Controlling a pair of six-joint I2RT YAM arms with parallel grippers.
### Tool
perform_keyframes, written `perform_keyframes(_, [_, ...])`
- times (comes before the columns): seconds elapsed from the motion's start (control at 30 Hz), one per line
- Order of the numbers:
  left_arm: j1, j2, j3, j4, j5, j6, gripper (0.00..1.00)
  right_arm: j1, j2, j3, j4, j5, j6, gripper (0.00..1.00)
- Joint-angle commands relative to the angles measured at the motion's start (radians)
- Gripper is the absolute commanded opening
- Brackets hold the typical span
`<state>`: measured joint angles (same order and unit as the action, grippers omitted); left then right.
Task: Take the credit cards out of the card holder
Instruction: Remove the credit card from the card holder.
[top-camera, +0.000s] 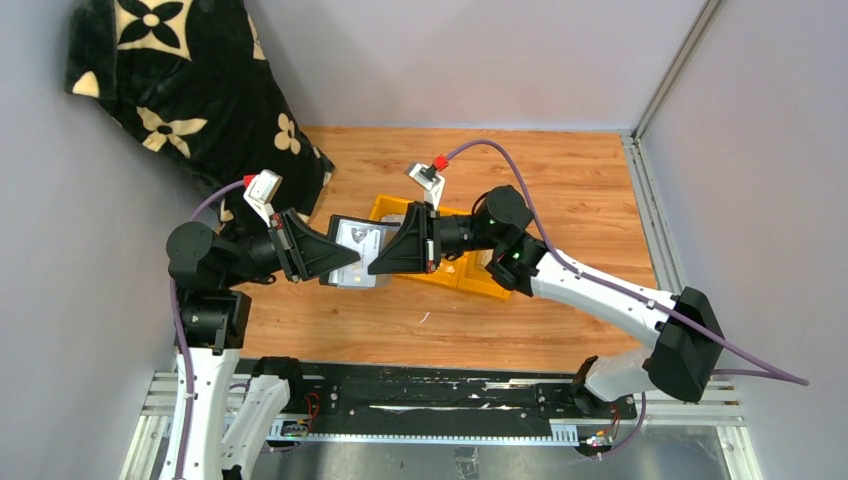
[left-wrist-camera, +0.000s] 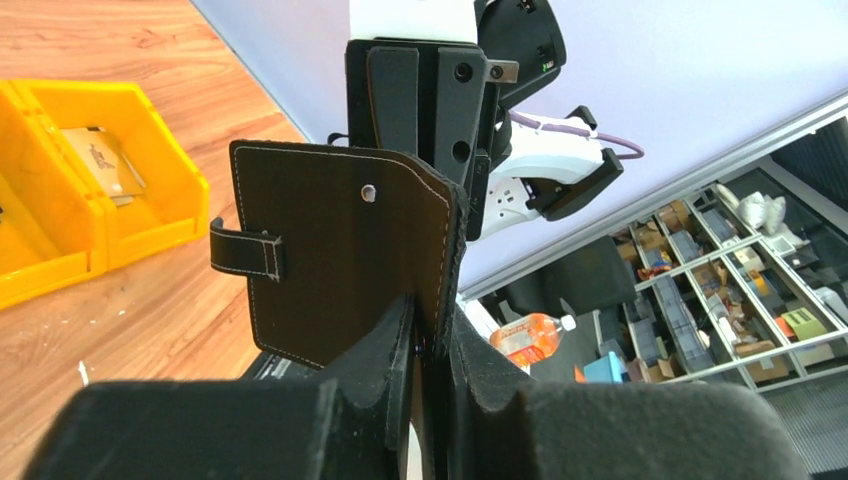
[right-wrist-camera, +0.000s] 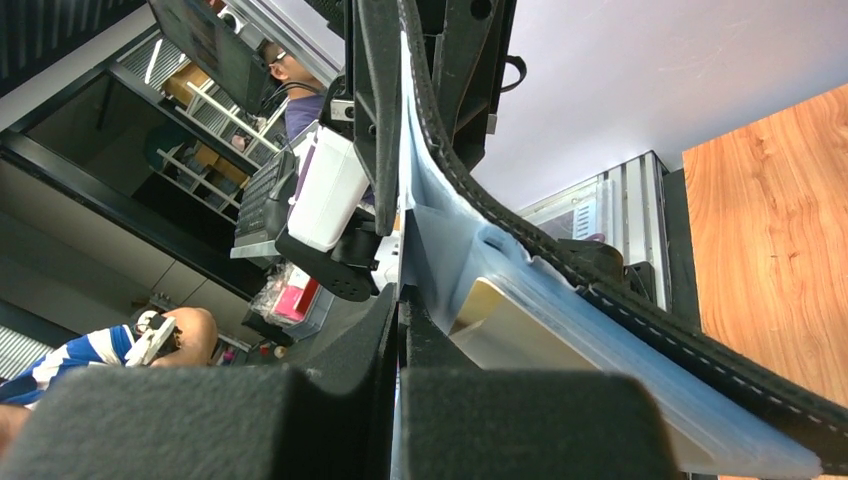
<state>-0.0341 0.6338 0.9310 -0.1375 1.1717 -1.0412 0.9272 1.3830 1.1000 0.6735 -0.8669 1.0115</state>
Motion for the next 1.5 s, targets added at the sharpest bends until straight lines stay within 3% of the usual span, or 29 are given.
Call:
perform_keyframes(0.0, [0.0,-0.001,0.034,0.051,0.031,-0.044,0.15,0.006,-0.054,-0.036,0.051,-0.001,-0.009,0.0])
perform_keyframes(0.3, [0.0,-0.002,0.056,0.053,0.021,-0.047,0.02,0.001,-0.092,-0.077,0.046,0.005,-0.016,0.0])
perform_keyframes(0.5, [0.0,-0.011,0.056,0.047,0.016,-0.04,0.0,0.001,-0.087,-0.048,0.058,0.008,-0.006,0.24])
perform_keyframes(0.83, [0.0,-0.011,0.075,0.037,0.019,-0.022,0.0,-0.028,-0.065,0.001,0.102,0.009,0.051,0.27])
perform_keyframes(0.9, [-0.001,-0.009,0.081,0.035,0.017,-0.019,0.0,-0.037,-0.062,-0.01,0.138,0.011,0.079,0.25])
perform_keyframes(1.13, [0.0,-0.005,0.09,0.023,0.014,-0.004,0.0,-0.052,-0.08,-0.035,0.143,0.011,0.092,0.0])
perform_keyframes(1.33, [0.0,0.015,0.118,-0.017,0.009,0.035,0.0,-0.082,-0.131,-0.081,0.109,0.012,0.077,0.0])
perform_keyframes(1.47, [0.0,0.035,0.164,-0.132,-0.01,0.154,0.0,-0.118,-0.185,-0.123,0.039,0.015,0.037,0.0])
